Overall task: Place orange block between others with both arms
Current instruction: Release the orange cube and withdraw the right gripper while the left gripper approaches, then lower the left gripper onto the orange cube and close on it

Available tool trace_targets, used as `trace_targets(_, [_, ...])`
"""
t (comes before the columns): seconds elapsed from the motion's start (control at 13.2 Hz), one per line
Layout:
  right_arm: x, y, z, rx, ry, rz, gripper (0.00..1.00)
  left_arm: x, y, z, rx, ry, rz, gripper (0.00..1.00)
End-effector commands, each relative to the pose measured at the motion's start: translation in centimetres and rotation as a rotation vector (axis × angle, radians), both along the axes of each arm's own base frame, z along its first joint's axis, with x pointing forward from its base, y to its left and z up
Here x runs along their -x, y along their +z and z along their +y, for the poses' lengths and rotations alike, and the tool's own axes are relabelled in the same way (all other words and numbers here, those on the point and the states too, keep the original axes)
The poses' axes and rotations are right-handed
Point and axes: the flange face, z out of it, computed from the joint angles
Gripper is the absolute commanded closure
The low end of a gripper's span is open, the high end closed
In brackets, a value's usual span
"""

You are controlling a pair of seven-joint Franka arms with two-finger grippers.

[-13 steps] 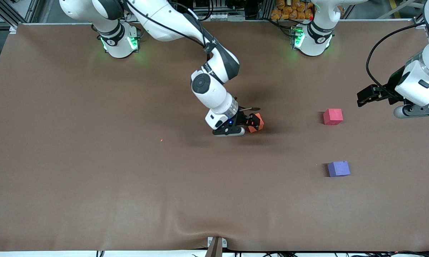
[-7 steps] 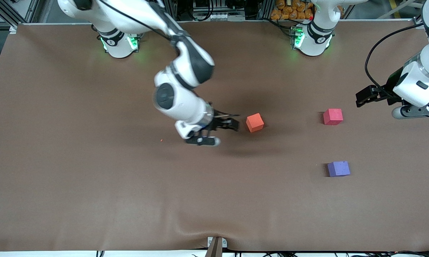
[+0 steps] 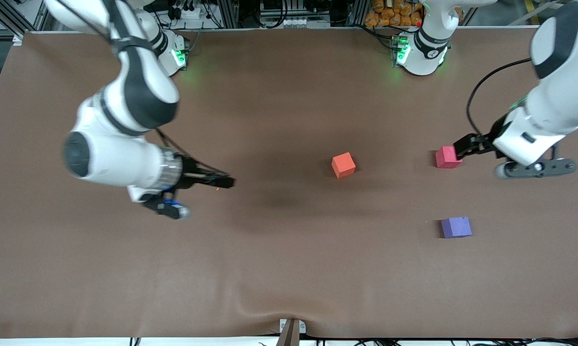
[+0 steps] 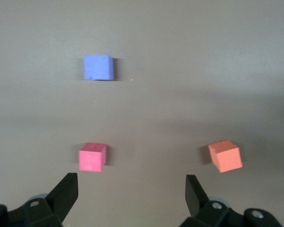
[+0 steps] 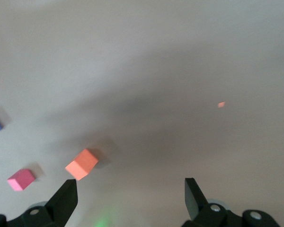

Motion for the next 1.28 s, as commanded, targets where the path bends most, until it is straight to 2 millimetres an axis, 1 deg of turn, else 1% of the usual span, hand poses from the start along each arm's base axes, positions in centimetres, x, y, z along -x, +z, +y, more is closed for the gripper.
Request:
trace_targets(0.0, [1.4,2.0,-3.7,0.1,0.016,-0.004,0.0,-0.6,-1.8,-3.6,0.008,0.037,-0.006,0.0])
trace_targets(0.15, [1.7,4.0,-6.3,0.136,0.009,-0.006,0.0,-0.8,-3.7,-6.4,0.005,0.055,0.0,0.0])
trace_targets(0.3, [2.4,6.3,-9.7,0.188,0.013,-0.007,0.0,-1.0,-6.0,-9.5,0.009,0.085,0.0,0.0])
trace_targets(0.53, [3.9,10.0,-14.6,0.247,0.111,-0.049,0.0,-1.5,-9.9,-13.2,0.017,0.128,-0.001,0.0])
trace_targets(0.68, [4.7,11.8,-17.9,0.267,0.152,-0.065,0.0,-1.0,-12.5,-16.3,0.012,0.135,0.008,0.0])
trace_targets(0.83, [5.5,13.2,-20.4,0.299,0.239,-0.088,0.0,-0.7,-14.1,-17.3,0.006,0.195,0.023,0.0])
trace_targets(0.91, [5.9,13.8,-21.1,0.332,0.292,-0.103,0.0,0.2,-15.3,-18.6,-0.007,0.193,0.042,0.0])
trace_targets(1.06, [6.3,14.6,-22.3,0.386,0.392,-0.125,0.0,1.4,-16.8,-19.3,-0.027,0.231,0.064,0.0])
trace_targets(1.13, [6.3,14.5,-22.7,0.395,0.432,-0.13,0.0,2.2,-17.4,-20.0,-0.033,0.241,0.067,0.0])
trace_targets(1.21, [6.2,14.6,-23.5,0.397,0.446,-0.135,0.0,2.7,-18.1,-20.2,-0.036,0.26,0.068,0.0])
